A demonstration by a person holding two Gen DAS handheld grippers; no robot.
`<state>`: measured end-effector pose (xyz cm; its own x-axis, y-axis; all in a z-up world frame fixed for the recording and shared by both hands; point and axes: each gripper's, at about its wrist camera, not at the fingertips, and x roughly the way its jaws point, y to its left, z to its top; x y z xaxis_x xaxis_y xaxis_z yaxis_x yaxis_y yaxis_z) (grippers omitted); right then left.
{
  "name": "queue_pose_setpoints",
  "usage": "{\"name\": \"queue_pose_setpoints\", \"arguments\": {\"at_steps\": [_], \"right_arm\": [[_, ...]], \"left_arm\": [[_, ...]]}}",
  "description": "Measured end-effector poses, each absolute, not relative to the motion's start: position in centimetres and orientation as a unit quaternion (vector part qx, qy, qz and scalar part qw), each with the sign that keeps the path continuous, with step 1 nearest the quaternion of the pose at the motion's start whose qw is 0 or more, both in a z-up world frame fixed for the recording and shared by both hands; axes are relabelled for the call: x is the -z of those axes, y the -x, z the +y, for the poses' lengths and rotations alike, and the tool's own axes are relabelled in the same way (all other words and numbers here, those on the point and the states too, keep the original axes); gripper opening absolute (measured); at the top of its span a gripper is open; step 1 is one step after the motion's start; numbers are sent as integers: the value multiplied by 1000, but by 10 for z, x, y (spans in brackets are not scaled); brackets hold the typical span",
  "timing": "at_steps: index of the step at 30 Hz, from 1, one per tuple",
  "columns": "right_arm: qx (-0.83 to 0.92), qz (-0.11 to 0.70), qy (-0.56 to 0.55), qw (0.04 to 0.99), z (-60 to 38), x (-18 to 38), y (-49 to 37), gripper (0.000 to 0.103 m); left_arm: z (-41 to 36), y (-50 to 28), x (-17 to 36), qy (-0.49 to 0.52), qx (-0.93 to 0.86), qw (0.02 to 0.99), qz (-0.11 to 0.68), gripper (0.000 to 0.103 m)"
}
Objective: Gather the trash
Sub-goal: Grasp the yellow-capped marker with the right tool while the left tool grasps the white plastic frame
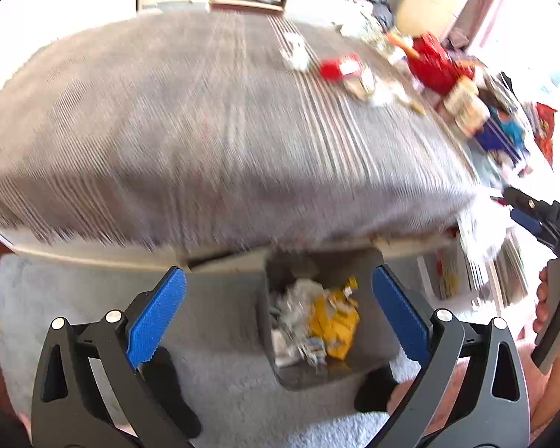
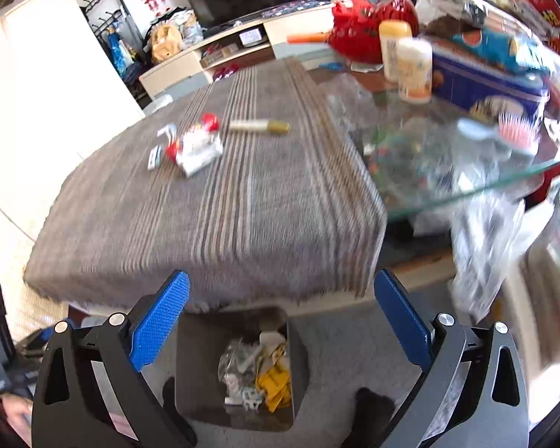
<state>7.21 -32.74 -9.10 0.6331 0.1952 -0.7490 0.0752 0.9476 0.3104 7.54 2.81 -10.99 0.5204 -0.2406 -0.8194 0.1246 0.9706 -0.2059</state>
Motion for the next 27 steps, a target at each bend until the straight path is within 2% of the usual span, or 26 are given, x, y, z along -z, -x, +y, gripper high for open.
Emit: {"name": "queue_pose_setpoints", "arguments": {"at_steps": [11,14,15,16,17,19,22,27], "right_arm": [[-34,427,-132,894,-332,63,-173,98],[-47,435,-129,890,-326,68,-210,85],[-54,439,-131,887,-325,70,-220,77],[-60,443,-132,885,-323,73,-232,69],[-62,447,-129,883,-322,76,-241,67],[-69,456,-119,879,-318,84,-262,57],[-83,466,-103,875,-310,92,-282,50],[-93,473,-77,873,-304,105,-299,50]], "left_arm": [[13,-183,38,-2,80,897,436,95],[1,-225,34,-2,83,896,437,94],[-2,-235,34,-2,84,895,438,94],[-7,-250,34,-3,86,894,439,92],[-12,-262,35,-4,90,893,440,90],[-20,-281,39,-2,94,890,446,83],[-27,-313,50,9,100,881,463,76],[-37,-354,75,6,99,868,486,73]]}}
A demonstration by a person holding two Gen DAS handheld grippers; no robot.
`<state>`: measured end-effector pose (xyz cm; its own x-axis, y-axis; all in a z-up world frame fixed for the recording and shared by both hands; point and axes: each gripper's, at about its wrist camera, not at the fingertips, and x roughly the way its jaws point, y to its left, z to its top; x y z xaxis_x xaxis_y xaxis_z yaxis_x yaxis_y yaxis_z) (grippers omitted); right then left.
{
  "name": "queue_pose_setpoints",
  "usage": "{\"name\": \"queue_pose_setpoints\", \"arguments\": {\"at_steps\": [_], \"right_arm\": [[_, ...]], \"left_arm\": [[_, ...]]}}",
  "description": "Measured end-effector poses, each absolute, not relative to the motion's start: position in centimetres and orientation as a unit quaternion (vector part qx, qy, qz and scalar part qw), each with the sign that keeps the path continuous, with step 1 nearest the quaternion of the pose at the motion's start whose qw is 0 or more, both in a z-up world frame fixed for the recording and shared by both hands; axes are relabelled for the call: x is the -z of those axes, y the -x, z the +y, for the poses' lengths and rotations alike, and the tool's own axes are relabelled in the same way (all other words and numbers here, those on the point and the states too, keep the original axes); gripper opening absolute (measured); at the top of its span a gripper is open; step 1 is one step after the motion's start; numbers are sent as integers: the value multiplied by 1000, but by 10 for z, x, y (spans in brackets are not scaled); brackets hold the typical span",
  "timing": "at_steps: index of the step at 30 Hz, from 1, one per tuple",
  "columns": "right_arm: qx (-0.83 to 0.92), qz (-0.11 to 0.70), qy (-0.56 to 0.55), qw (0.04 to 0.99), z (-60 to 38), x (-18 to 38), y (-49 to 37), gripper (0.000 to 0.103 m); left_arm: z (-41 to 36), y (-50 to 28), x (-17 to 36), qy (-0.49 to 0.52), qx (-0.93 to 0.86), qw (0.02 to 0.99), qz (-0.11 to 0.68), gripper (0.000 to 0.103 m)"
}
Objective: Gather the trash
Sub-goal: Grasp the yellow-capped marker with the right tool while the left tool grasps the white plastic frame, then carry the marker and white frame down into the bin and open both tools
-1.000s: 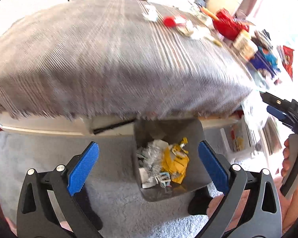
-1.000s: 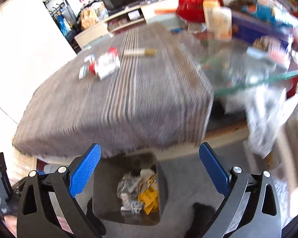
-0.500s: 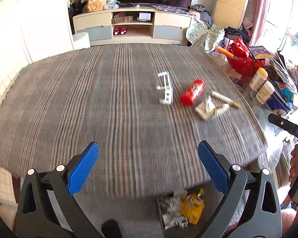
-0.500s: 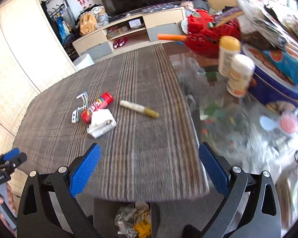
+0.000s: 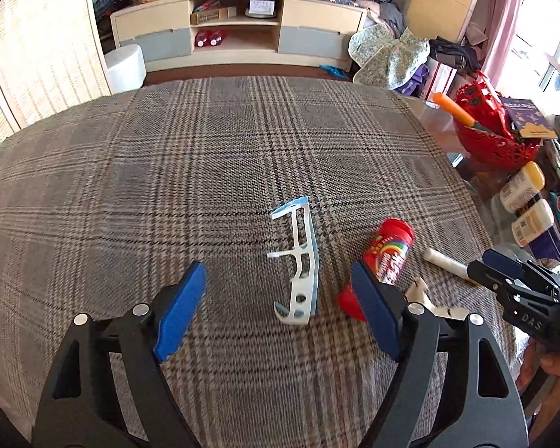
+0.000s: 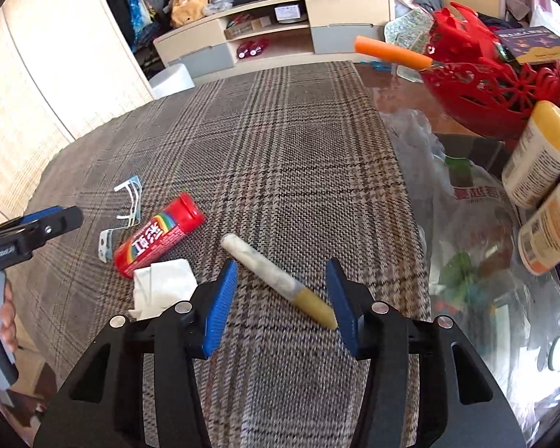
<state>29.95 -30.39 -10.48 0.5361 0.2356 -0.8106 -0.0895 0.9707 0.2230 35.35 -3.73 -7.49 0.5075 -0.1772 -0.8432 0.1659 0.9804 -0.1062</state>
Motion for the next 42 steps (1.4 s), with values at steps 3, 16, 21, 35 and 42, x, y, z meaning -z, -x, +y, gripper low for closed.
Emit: {"name": "queue_pose_setpoints", "arguments": {"at_steps": [3,16,21,35,42], "right_arm": [[-99,482,-65,868,-300,114,-307,50],[-59,480,-4,875,-289,122,-297,14],[-53,501,-25,864,-301,118,-282,14],[-71,528,-67,844,-294,118,-161,14],[-104,524,-92,840,-285,125,-89,14]], "left_arm": [[-43,-364,90,7,107,858,502,66],[-38,-354,117,-45,89,856,507,11],[-21,-332,115,-40,93,853,512,11],[-18,-191,104,-18,122,849,513,11],[-20,-112,100,-4,147,854,499,11]]}}
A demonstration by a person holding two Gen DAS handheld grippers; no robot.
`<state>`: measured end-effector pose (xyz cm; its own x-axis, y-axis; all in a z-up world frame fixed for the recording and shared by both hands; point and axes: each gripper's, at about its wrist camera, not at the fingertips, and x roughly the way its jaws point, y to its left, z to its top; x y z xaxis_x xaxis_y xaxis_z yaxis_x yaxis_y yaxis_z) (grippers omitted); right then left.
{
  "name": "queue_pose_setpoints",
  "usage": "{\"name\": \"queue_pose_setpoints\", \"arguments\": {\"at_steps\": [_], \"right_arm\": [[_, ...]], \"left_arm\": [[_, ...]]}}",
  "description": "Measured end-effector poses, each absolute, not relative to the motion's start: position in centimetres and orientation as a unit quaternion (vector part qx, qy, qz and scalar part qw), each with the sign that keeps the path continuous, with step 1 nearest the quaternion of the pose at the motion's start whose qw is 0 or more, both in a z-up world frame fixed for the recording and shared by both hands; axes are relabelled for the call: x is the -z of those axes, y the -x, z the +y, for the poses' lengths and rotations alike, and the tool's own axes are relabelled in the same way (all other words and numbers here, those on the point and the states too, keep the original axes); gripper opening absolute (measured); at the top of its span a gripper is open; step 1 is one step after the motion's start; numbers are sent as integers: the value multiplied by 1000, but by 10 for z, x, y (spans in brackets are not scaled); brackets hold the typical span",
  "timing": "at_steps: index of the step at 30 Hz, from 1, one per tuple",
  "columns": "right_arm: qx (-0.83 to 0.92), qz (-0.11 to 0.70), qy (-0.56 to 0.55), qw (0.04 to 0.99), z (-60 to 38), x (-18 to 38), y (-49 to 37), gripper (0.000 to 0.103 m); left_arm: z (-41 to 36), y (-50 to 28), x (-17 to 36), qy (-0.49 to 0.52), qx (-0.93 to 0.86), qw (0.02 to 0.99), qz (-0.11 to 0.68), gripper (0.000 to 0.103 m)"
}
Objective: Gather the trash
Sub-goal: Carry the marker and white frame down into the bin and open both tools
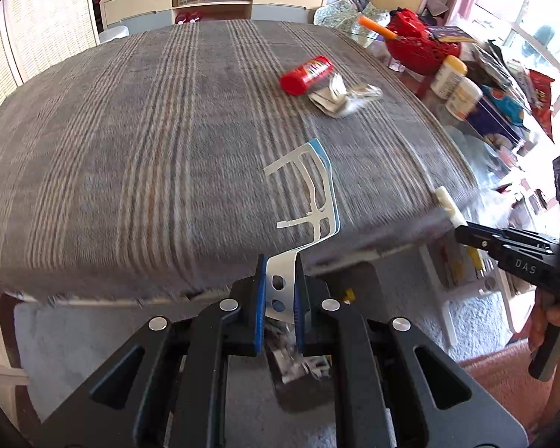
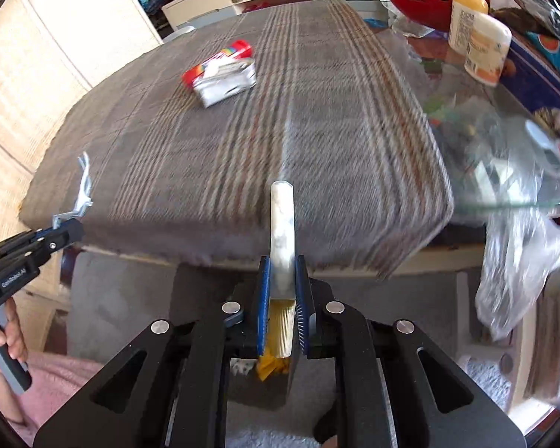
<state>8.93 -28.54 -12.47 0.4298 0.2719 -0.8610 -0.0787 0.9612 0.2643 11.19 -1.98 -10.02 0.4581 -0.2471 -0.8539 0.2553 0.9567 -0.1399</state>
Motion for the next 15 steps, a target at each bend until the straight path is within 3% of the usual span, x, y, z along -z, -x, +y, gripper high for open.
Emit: {"name": "queue_pose_setpoints", "arguments": {"at_steps": [15], "right_arm": [[-148,540,-119,820,-243,193,-23,14]], "left_arm": [[-25,-31,198,40,153,827,539,11]]}}
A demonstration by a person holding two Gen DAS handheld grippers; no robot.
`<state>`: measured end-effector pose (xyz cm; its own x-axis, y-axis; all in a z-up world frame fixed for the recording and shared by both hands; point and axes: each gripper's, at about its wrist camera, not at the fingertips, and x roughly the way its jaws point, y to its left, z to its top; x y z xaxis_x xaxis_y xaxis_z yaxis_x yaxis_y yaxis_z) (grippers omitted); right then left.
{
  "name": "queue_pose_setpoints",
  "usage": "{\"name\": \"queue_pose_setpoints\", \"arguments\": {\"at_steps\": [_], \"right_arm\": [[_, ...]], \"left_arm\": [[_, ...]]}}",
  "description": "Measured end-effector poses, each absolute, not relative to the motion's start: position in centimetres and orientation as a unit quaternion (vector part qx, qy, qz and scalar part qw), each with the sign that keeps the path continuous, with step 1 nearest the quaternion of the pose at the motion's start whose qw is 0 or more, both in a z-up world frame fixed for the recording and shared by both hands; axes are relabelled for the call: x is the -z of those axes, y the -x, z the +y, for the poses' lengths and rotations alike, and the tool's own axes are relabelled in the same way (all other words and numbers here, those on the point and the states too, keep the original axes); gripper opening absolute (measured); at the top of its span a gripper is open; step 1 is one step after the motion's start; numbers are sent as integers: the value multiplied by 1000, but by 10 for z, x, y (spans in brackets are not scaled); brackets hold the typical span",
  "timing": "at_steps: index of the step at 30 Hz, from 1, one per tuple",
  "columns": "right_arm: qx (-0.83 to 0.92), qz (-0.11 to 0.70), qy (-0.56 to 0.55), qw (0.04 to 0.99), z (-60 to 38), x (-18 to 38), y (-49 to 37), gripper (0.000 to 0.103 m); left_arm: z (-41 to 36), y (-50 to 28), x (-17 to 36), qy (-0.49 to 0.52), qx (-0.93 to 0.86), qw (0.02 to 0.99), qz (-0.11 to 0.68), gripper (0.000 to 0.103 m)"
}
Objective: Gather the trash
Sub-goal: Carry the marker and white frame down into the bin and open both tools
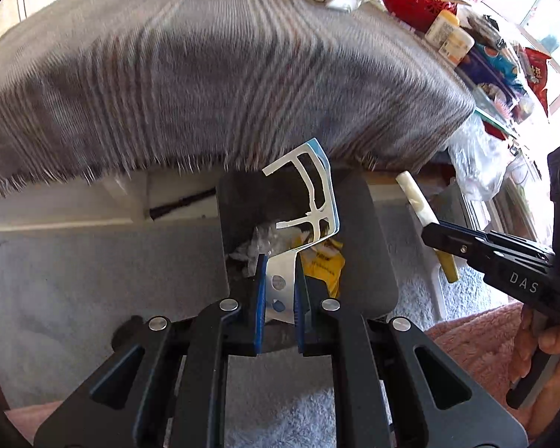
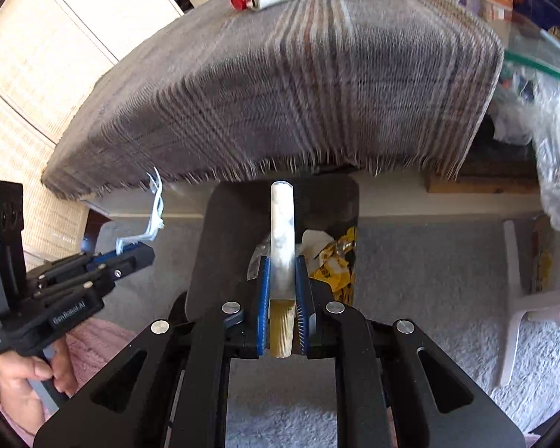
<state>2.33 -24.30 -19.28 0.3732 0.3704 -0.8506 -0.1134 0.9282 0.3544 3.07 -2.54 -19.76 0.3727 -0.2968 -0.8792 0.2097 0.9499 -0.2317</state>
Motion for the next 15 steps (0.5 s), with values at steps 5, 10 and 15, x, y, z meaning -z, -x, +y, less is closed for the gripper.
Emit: {"name": "queue_pose_setpoints", "arguments": {"at_steps": [5,10,15], "right_arm": [[-141,556,-131,808,-238,219,-31,14],[-141,567,-134,801,-232,235,-33,14],[-143,570,-139,797,-227,239,-36,15]], "left_arm": [[-32,-30,235,44,160,808,565,11],[-40,-32,254,38,169,797,579,11],[-49,-33,254,31,178,795,579,11]]}}
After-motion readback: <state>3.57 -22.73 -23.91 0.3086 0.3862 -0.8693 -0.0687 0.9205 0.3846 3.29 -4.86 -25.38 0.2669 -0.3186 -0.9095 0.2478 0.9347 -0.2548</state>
